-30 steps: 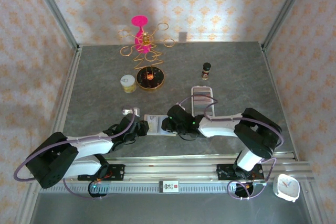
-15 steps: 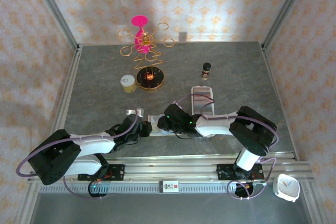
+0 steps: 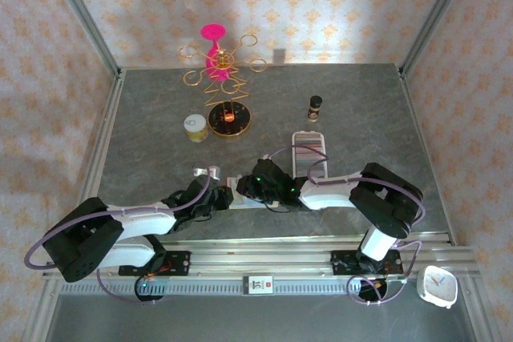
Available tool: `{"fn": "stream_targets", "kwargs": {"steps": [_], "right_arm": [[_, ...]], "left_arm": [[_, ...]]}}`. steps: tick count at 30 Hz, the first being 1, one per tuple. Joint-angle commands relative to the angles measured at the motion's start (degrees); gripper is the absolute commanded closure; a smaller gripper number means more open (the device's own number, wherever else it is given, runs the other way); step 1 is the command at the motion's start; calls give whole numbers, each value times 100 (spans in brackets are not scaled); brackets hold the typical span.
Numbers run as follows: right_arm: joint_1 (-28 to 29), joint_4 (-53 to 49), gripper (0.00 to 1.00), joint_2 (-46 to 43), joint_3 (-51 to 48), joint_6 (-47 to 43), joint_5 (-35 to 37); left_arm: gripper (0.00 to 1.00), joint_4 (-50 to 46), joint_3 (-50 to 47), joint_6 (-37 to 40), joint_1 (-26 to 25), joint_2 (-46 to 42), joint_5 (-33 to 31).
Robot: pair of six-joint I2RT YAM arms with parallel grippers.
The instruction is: Put the credit cards into the card holder
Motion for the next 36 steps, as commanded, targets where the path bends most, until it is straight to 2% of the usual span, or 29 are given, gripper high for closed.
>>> {"fn": "stream_targets", "kwargs": {"steps": [1,8,26,32,36], "right_arm": [[44,454,61,-146,-117,165,-97],[44,558,62,-116,-109,181,-140],[44,2008,62,237,282,417,-466],[-19,1770,61,-255,587,-28,-255],[-319,901,61,-950,691,-688,-40]], "left_arm": [[86,-418,-134,-95,-77,131,164],[85,-415,-156,-122,-74,98,102],[79,-242,-385,-306,-37,-95,-222],[75,-322,-420,-306,-9,-272,-293],[71,-522,-363,-267,7,-459,-354]]}}
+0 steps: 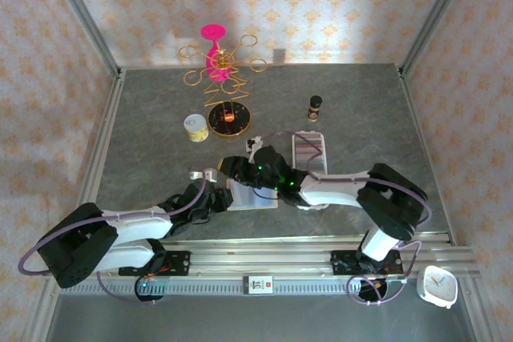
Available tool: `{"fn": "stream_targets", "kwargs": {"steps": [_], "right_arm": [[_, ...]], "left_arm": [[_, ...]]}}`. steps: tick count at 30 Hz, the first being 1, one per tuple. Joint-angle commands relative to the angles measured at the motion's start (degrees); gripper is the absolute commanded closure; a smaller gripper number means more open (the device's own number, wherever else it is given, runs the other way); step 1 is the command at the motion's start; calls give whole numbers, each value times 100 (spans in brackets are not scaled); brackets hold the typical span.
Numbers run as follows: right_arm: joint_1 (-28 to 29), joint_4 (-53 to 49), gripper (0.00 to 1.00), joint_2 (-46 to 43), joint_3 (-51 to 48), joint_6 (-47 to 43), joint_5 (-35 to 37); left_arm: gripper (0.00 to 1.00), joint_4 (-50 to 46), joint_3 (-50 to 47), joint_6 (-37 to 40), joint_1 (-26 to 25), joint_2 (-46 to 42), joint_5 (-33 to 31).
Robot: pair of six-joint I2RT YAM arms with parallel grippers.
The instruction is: Put the credit cards into the card holder
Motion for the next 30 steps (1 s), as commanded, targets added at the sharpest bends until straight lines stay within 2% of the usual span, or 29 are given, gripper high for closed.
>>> {"fn": "stream_targets", "kwargs": {"steps": [1,6,8,11,15,17,19,21,24,30], "right_arm": [[-285,-747,61,-819,211,-885,436],[-631,-2515,58,-1994,417,-2804,1446],[-653,-3038,55,-2381,493,-4001,1765],[-653,-3737,50,-2963,449,-6234,1561],[-653,-4762,32,-3557,140,-8831,1800],[-759,-5218,20,-3630,68,-9637,2286],[-1065,-5907,3,-3612,8,-10595,2184],[-1343,-6363,0,-3524,-88,-11247,2051],[-1799,-6448,0,-3275,-242,-11861,2088],[-2037,-6043,0,-2670,-280,-12233,1944]], "left_arm": [[68,-631,-86,28,37,-187,-273],[58,-1013,26,133,60,-643,-540],[55,-1213,96,171,55,-816,-661],[53,-1479,182,206,54,-1060,-851],[46,-1545,283,348,58,-1199,-855],[44,-1576,372,408,61,-1176,-785],[42,-1547,443,469,59,-1125,-698],[39,-1524,498,526,54,-1071,-610],[35,-1447,541,603,54,-1000,-451],[31,-1359,517,656,54,-960,-297]]}}
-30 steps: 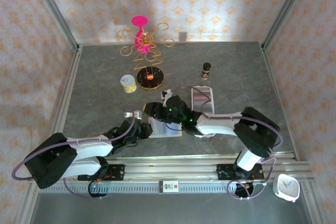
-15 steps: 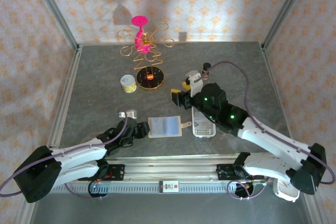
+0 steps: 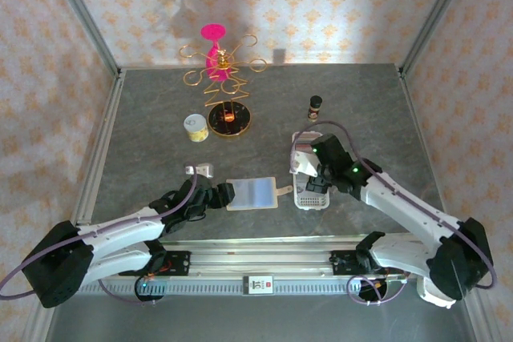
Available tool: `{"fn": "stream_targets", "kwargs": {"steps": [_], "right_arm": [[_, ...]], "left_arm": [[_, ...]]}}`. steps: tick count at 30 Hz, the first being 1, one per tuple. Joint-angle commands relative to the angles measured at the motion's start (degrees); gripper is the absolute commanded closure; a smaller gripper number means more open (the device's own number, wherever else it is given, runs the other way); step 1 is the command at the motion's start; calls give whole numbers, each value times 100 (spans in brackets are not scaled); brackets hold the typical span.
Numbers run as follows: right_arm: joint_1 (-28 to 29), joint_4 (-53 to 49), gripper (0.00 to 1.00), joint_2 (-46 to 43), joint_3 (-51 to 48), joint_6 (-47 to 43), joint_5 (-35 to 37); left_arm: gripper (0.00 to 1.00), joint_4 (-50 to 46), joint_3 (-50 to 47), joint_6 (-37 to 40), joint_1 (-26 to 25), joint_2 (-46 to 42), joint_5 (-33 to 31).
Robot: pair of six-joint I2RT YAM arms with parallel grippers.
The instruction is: Put the credit cards into the card holder
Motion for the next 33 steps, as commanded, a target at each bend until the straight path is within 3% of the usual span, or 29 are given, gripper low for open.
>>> {"fn": "stream_targets", "kwargs": {"steps": [1,12,23,33], "right_arm": [[-26,40,0,274,-14,-625,24],[85,523,0,966,-301,-881,181],[229,1345,0,935,-1015,-1413,651],[283,2073,0,1131,-1071,-1459,830]], "left_arm": [[31,31,90,165,45,15,139],[28,173,-66,175,47,-15,150],[25,286,-60,228,41,153,157],[24,305,-61,220,39,164,165]]}}
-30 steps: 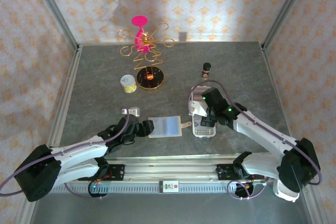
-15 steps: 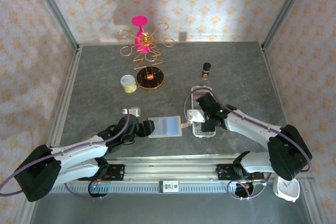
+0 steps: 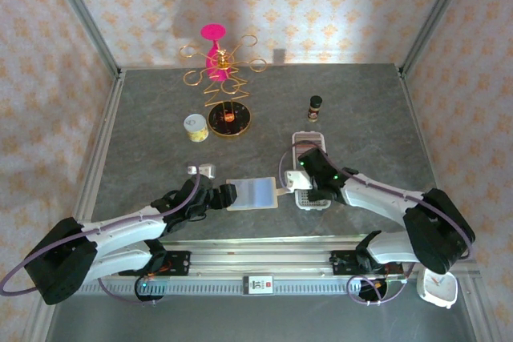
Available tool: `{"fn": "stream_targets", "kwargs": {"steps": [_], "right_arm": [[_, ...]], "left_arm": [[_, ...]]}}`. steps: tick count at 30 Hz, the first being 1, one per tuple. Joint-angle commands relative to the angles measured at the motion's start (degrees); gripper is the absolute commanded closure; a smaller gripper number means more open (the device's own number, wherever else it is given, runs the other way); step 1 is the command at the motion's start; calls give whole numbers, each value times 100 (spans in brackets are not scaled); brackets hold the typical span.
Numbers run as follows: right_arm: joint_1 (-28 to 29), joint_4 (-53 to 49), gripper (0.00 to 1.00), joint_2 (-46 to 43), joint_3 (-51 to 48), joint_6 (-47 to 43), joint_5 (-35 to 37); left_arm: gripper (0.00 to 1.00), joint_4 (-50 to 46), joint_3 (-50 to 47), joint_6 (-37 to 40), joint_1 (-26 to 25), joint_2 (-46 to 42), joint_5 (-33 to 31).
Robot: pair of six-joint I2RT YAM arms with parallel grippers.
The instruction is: Put the credit cards into the card holder
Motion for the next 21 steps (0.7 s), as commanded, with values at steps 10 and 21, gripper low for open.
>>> {"fn": "stream_targets", "kwargs": {"steps": [10,21], "right_arm": [[36,197,0,90,254,146,-53],[41,-214,14,-75,344,294,-469]], "left_arm": [[25,174,-99,56,47,-16,52],[26,197,-112,25,45,-7,61]]}}
